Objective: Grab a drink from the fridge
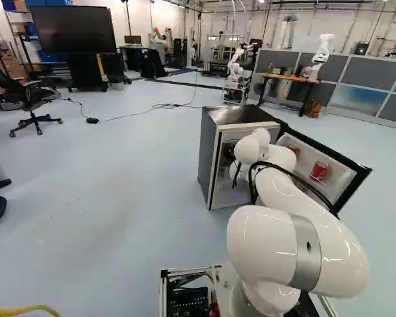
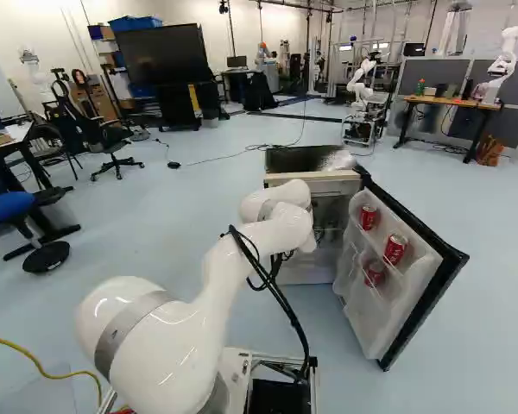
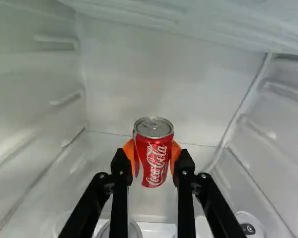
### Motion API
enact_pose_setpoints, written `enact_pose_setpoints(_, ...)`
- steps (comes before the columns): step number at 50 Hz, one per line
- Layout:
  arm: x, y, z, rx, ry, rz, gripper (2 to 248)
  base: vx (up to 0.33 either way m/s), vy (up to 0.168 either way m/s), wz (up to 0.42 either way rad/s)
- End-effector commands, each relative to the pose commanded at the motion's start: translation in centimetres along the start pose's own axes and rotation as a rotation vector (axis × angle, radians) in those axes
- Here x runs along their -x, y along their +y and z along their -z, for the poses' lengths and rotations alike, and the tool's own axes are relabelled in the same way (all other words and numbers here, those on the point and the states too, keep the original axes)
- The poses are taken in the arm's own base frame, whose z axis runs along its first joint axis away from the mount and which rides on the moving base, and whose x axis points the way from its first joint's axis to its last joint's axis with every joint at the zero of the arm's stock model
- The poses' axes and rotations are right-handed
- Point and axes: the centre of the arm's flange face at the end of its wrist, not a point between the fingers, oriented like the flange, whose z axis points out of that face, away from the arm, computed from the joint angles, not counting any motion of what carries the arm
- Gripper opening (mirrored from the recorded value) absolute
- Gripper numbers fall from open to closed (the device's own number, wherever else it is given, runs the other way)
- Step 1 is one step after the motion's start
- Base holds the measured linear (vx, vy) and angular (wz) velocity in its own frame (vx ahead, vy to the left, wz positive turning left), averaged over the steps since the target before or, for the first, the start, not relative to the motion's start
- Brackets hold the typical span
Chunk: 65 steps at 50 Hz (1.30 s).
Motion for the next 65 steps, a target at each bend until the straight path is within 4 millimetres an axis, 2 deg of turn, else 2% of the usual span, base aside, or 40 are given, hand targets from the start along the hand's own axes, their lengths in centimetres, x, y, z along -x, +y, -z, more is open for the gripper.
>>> enact_pose_setpoints(21,-2.4,0.6,0.1,0.0,0.0,0.0,91,0.0,0.0,0.0)
enact_pose_setpoints(34,-2.9,0.6,0.4,-0.001,-0.007,-0.004,91,0.0,0.0,0.0)
enact_pose_setpoints(65,-4.3,0.5,5.6,-0.005,-0.116,-0.061,91,0.0,0.0,0.0)
